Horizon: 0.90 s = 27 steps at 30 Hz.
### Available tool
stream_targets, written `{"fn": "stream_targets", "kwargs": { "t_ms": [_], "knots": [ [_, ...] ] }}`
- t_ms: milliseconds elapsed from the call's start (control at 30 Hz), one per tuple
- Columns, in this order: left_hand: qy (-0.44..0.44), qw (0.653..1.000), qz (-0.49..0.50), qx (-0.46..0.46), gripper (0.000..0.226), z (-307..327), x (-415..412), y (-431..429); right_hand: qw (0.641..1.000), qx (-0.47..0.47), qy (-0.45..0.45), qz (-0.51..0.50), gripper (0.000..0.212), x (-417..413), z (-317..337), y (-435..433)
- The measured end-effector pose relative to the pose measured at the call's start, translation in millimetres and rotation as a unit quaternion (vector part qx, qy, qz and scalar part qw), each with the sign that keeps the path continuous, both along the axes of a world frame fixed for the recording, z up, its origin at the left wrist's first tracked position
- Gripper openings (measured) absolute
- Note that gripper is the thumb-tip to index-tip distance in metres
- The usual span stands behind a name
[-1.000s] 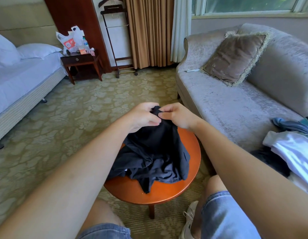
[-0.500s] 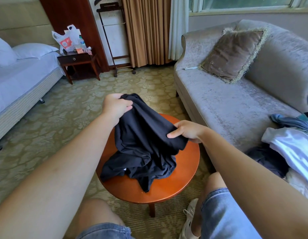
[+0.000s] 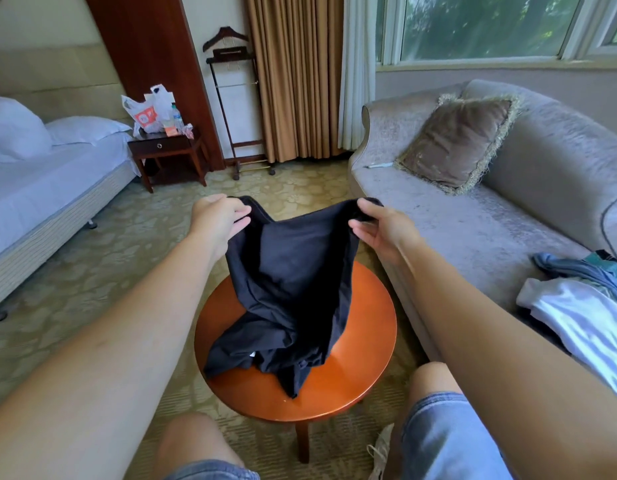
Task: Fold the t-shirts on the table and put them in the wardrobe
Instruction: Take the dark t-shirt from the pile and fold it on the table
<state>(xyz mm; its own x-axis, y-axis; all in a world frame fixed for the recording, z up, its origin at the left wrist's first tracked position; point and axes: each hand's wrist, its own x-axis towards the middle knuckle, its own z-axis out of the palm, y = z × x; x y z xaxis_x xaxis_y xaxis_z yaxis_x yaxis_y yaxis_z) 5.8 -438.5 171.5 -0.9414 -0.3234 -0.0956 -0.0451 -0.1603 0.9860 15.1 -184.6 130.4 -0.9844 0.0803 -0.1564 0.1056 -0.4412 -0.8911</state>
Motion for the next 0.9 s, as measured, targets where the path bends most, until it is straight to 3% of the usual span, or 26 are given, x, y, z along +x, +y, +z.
{"fn": "stream_targets", "kwargs": {
  "t_ms": [200,300,433,600,733,867,900],
  "knots": [
    [0.072,0.995,0.000,-0.062,0.062,32.0,20.2,2.5,0.991,0.013,0.071,-0.110,0.009,12.0,46.3,-1.2],
    [0.121,0.986,0.009,-0.111,0.041,49.6,33.0,5.8,0.982,0.022,0.089,-0.164,0.030,18.8,67.1,2.0],
    [0.163,0.974,-0.015,-0.156,0.016,65.4,48.3,12.0,0.972,0.057,0.110,-0.200,0.035,24.4,85.9,-0.3],
    [0.146,0.957,-0.046,-0.246,0.007,62.3,49.4,10.1,0.970,0.082,0.103,-0.204,0.028,18.5,88.8,-0.9],
    [0.102,0.951,-0.124,-0.263,0.029,47.2,40.1,3.4,0.970,0.110,0.084,-0.200,0.018,5.2,76.8,-1.0],
    [0.076,0.953,-0.106,-0.274,0.003,34.2,24.4,0.1,0.970,0.126,0.063,-0.198,0.019,-12.4,62.4,-2.6],
    [0.075,0.942,-0.090,-0.313,0.015,31.2,18.8,-1.9,0.969,0.136,0.054,-0.198,0.021,-17.9,58.2,-2.5]
  ]
}}
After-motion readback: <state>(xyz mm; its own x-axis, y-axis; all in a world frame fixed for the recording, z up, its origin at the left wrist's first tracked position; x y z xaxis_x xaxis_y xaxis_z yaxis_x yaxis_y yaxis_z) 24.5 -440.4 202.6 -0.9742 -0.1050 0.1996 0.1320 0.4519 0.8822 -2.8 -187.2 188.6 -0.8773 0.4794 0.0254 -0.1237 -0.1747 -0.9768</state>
